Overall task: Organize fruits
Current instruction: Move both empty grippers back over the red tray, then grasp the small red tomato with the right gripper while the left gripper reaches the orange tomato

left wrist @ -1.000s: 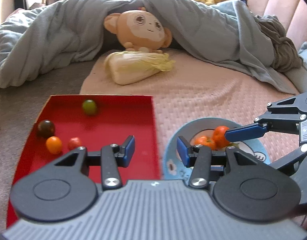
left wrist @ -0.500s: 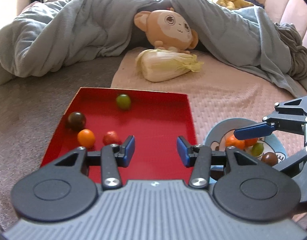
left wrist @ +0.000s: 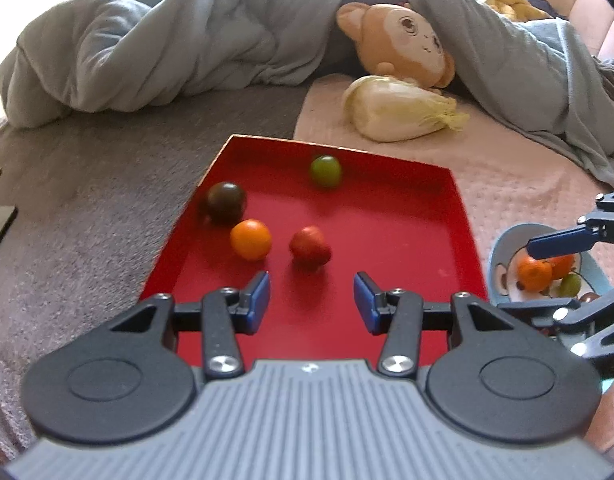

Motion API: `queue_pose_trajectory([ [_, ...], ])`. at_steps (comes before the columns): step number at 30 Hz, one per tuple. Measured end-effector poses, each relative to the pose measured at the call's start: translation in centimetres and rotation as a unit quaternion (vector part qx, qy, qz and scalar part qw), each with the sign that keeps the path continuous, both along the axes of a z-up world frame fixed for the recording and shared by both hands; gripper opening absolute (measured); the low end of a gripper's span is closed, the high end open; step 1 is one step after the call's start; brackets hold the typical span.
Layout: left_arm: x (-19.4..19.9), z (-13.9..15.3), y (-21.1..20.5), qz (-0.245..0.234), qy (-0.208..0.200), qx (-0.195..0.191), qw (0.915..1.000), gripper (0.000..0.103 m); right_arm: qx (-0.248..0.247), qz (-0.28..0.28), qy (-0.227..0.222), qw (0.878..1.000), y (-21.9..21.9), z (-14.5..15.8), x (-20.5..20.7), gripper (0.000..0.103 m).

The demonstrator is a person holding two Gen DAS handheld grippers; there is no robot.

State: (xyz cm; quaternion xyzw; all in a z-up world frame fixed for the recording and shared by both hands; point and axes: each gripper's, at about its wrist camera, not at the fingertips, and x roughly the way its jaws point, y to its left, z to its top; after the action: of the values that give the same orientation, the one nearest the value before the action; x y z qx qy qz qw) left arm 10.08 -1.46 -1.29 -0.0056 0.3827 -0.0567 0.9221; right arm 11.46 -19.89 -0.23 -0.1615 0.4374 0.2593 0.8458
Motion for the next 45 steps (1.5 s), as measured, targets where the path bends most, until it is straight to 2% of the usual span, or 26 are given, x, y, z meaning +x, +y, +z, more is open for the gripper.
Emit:
queue_pose_trajectory([
  [16, 0.2, -2.0, 2.4, 0.019, 0.017, -0.005, 0.9997, 0.049, 0.017, 0.0, -0.011, 1.0, 2.6, -0.2, 1.6, 0.069],
  [29, 0.8, -2.9, 3.7, 0.032, 0.027, -0.012, 0.9991, 0.049, 0.027, -0.003, 0.004, 1.0, 5.2, -1.2, 3.0, 0.069],
  [34, 0.9, -3.1, 4.0, 0.032, 0.031, -0.021, 0.9988, 0.049, 0.034, -0.019, 0.008, 0.999, 5.7, -1.6, 3.7, 0.075],
  [45, 0.7, -3.4, 4.1, 0.024, 0.02, -0.014, 0.9994, 0.049, 0.038, -0.022, -0.008, 0.999, 7.6, -2.0, 4.7, 0.075],
])
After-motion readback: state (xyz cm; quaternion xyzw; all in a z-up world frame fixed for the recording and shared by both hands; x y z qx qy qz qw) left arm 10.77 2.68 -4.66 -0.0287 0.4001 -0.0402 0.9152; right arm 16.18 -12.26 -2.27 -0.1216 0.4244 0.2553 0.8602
